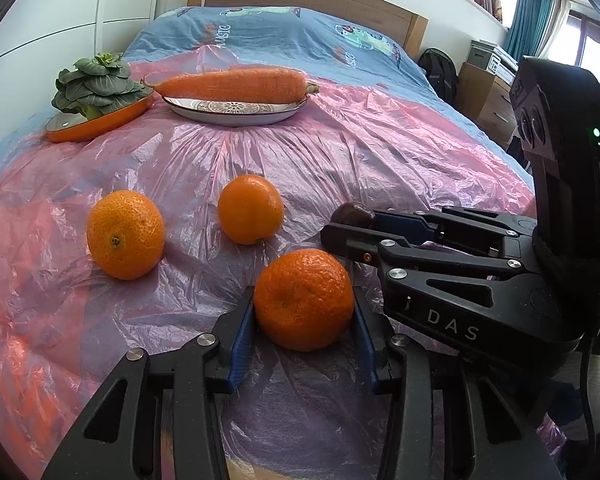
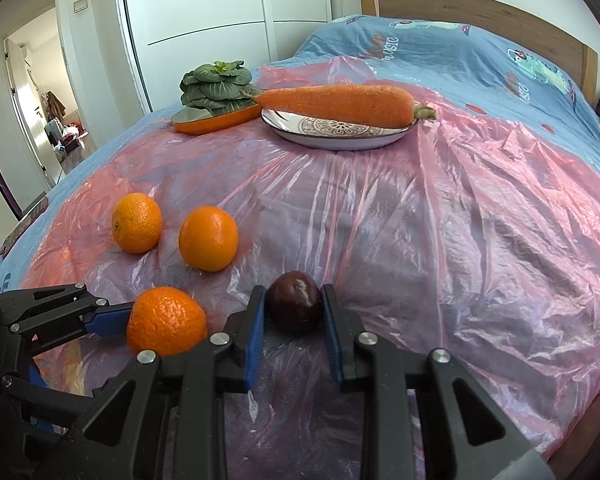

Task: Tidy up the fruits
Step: 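Grasp an orange with the left tool while the right tool grasps the dark plum, then carry the orange in the left tool and plum in the right tool to the green tray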

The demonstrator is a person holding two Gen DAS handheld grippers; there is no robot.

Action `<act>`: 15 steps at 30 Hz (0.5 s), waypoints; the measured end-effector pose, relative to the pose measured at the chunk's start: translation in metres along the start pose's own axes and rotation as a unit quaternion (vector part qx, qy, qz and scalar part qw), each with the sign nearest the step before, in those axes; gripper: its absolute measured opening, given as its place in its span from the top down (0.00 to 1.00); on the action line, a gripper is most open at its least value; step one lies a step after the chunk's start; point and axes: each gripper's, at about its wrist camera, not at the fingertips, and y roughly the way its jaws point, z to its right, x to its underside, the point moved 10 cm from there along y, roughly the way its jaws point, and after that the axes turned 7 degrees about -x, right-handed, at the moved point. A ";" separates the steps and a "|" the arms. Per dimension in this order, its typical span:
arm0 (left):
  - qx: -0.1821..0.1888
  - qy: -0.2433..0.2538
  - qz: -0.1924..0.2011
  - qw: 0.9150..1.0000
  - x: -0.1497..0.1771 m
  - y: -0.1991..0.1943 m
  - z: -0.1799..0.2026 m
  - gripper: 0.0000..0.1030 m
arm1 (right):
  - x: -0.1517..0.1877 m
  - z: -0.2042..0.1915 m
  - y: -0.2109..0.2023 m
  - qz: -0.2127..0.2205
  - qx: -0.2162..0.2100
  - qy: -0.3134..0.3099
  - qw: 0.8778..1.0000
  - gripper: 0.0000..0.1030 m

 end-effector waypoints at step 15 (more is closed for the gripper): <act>0.001 -0.006 0.014 1.000 -0.005 -0.014 0.000 0.63 | -0.001 0.000 -0.009 -0.014 0.013 0.010 1.000 1.00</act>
